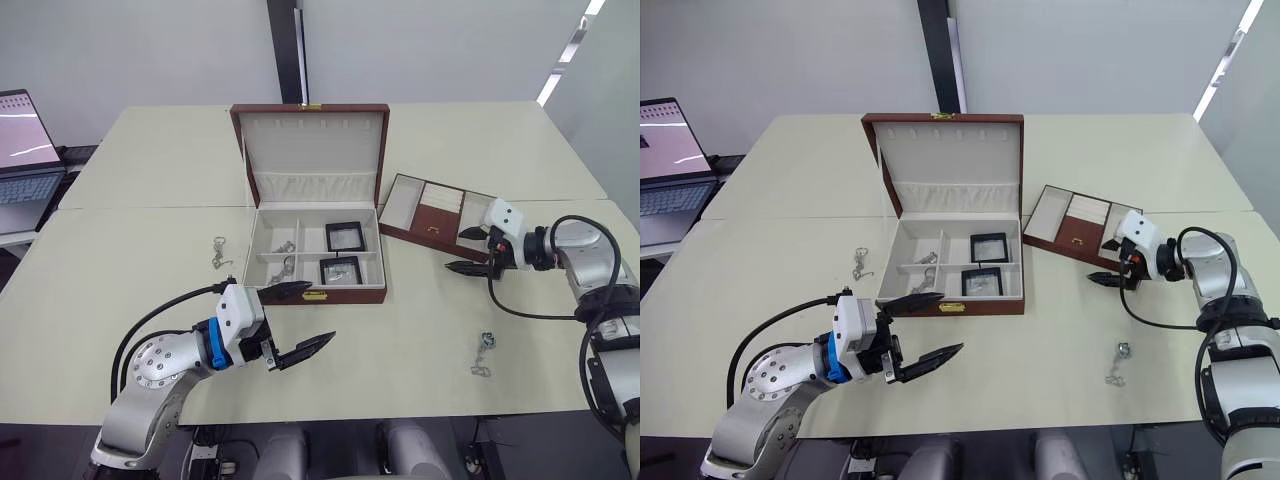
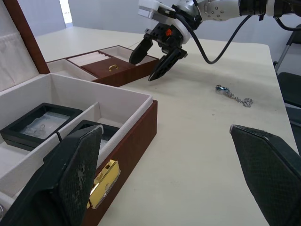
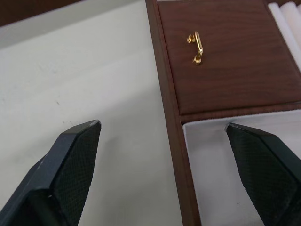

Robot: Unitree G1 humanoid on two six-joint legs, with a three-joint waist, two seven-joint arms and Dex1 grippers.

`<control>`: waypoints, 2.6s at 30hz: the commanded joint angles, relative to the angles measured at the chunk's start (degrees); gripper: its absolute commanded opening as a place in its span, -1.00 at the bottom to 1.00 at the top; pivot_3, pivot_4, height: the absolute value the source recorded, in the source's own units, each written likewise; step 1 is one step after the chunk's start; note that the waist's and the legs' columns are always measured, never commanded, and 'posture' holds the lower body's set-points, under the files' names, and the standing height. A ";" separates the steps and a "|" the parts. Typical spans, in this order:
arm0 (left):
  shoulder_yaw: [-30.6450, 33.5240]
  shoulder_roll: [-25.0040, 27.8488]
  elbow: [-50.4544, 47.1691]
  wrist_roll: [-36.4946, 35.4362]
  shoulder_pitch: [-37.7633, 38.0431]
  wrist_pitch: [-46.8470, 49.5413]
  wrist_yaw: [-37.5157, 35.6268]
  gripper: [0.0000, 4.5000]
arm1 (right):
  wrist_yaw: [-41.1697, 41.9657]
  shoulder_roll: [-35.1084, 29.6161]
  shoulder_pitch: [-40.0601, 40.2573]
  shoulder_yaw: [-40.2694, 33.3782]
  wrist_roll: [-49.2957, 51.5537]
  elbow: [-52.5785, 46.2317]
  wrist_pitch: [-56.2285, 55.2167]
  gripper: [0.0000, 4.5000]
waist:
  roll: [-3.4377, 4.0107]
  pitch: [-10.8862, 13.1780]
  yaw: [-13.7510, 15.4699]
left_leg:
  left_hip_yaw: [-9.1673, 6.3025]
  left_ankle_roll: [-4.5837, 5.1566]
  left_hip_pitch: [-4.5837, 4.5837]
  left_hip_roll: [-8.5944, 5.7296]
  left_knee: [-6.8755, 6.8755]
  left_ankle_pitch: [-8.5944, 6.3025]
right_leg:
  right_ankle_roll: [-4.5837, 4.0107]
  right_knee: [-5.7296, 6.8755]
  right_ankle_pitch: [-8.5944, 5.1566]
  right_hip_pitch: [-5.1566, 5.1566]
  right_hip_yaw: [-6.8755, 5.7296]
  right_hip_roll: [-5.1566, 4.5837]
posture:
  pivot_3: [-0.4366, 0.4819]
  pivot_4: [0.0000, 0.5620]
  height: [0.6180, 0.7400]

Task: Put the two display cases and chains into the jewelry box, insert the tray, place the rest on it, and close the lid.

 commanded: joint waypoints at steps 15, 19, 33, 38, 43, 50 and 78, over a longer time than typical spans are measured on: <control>0.27 -1.02 0.73 -0.61 -0.57 -1.84 1.46 1.00 | -0.22 -0.38 -2.18 -3.16 -1.05 2.97 -3.89 -0.96 | 0.01 0.00 -0.07 | 0.00 0.00 0.01 0.00 0.00 0.00 | 0.00 0.02 0.00 0.00 0.00 0.00 | -0.05 -0.47 1.00; -0.05 -1.51 0.72 -0.27 -1.10 -2.04 1.67 1.00 | 0.43 -1.04 -1.39 -4.20 -0.41 1.61 -3.23 -0.99 | 0.01 0.00 -0.02 | 0.00 0.00 0.00 0.00 0.00 0.00 | 0.00 0.01 0.00 0.00 0.00 0.00 | -0.05 -0.47 1.00; 0.52 -2.22 -0.42 -0.33 0.21 -1.86 3.14 1.00 | 6.56 -10.78 10.64 -10.98 7.17 -21.52 8.68 -0.99 | 0.01 0.00 0.18 | -0.01 0.00 -0.01 -0.01 0.00 0.00 | 0.00 0.01 0.00 0.00 0.00 -0.02 | -0.05 -0.47 1.00; 1.12 -2.04 -1.04 -0.56 1.92 -1.63 3.64 1.00 | 8.29 -15.93 20.15 -14.24 12.85 -40.34 19.08 -0.99 | 0.07 0.01 0.13 | -0.04 0.01 -0.05 -0.01 0.00 0.00 | 0.00 0.00 0.00 0.00 -0.02 -0.03 | -0.05 -0.47 1.00; 2.66 -1.77 -2.94 -1.11 4.99 -1.43 4.75 1.00 | 7.92 -19.27 27.65 -17.43 18.05 -55.37 27.34 -0.99 | 0.07 0.01 0.13 | -0.02 0.01 0.02 -0.01 0.02 0.00 | 0.01 0.01 0.00 0.07 -0.01 -0.01 | -0.05 -0.47 1.00; 5.18 -3.02 -6.45 -1.94 11.22 -1.42 8.49 1.00 | 6.57 -20.17 29.78 -17.13 26.21 -70.58 37.62 -0.99 | 0.07 0.02 0.36 | -0.07 0.05 -0.02 0.00 0.04 -0.03 | 0.02 -0.04 -0.01 0.08 -0.05 0.00 | -0.05 -0.47 1.00; 11.86 -10.53 -9.87 -1.55 25.43 -6.63 18.25 1.00 | -2.92 3.94 -1.96 17.02 12.43 -62.56 43.44 -0.99 | 0.05 0.03 0.22 | -0.13 0.04 -0.03 0.02 0.00 -0.03 | 0.01 -0.07 -0.01 0.01 -0.11 0.02 | -0.05 -0.47 1.00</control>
